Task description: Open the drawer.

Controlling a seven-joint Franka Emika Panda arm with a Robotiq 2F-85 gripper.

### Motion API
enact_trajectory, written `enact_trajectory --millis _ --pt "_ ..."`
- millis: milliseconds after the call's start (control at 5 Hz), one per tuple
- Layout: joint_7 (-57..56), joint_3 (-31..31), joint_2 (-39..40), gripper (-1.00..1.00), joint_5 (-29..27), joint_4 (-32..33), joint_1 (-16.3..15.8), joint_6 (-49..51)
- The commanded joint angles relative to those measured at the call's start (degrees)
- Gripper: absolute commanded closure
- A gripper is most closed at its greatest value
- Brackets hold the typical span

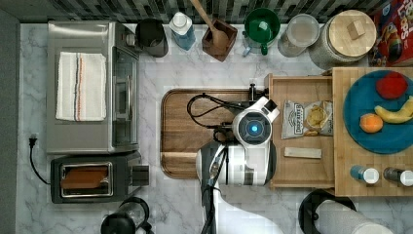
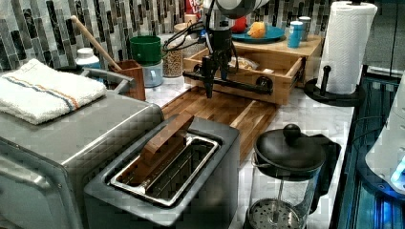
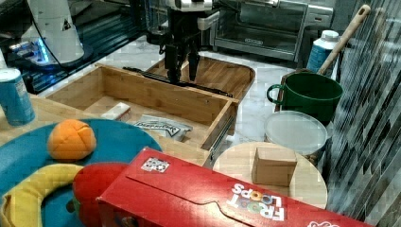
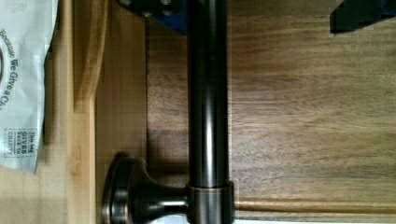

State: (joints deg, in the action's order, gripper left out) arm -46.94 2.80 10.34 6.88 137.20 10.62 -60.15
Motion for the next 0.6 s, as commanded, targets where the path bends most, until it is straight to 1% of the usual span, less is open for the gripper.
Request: enact_trajectory --millis 200,600 --pt "1.8 4.7 -0.9 -1.00 -2.3 -0.6 -5.0 -1.9" --pt "1.8 4.7 -0.9 -1.00 -2.3 -0.7 -5.0 -1.9"
